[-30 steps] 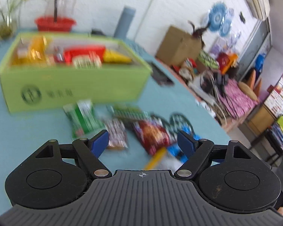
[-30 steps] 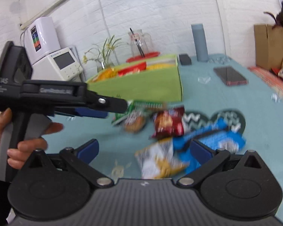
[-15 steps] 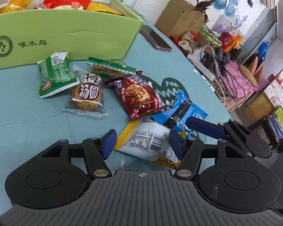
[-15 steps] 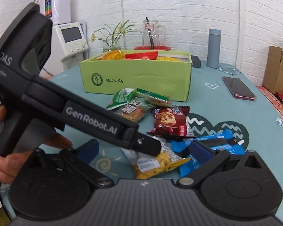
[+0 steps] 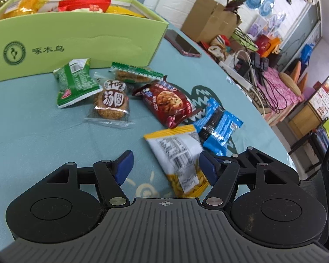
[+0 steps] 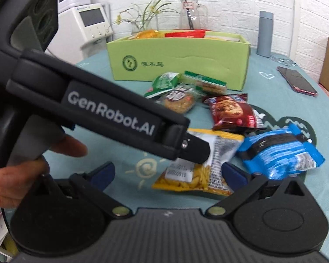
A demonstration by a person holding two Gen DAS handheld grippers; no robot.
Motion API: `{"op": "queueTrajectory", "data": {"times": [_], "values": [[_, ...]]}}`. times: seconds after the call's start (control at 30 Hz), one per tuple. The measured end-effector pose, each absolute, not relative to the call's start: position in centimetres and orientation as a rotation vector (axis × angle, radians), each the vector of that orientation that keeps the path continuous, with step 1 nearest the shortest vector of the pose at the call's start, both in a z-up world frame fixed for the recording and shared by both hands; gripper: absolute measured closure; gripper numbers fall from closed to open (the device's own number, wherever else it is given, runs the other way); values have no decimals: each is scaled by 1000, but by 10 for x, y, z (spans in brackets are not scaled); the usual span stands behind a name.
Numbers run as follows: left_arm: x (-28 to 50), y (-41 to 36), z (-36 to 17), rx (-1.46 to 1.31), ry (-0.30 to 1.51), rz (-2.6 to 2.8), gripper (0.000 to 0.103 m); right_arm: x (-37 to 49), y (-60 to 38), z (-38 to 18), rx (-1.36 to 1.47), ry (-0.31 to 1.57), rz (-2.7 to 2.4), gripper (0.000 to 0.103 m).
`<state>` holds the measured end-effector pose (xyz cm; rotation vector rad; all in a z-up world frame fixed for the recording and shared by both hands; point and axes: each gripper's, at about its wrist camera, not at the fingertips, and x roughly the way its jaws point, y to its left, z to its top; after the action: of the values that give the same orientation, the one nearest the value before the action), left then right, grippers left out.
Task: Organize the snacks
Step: 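Grasp the white chip bag with the left gripper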
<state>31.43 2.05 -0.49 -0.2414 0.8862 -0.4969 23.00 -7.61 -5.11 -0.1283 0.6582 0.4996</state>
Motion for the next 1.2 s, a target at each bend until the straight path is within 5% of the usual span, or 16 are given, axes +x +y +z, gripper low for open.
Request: {"op": "queueTrajectory", "data": {"times": [0.5,0.63,0.7,1.0,1.03,1.07,1.2], "values": [[282,52,-6,-290,883,-538,66,215,-48,-48,-183,658,603,1],[285,57,5,-288,834,-522,44,214,-60,-41,-128,641,540,1],[293,57,8,-278,831,-509,45,218,-61,-41,-127,637,531,1],[302,42,-6,-222,858,-530,57,235,-54,-48,-132,660,553,1],[301,42,-7,-222,861,-536,78,234,-53,-47,-131,659,576,3],[301,41,-8,-224,873,-540,87,233,-52,-45,-126,657,588,5],[295,52,11,-291,824,-523,92,223,-54,-21,-127,562,612,10]]}}
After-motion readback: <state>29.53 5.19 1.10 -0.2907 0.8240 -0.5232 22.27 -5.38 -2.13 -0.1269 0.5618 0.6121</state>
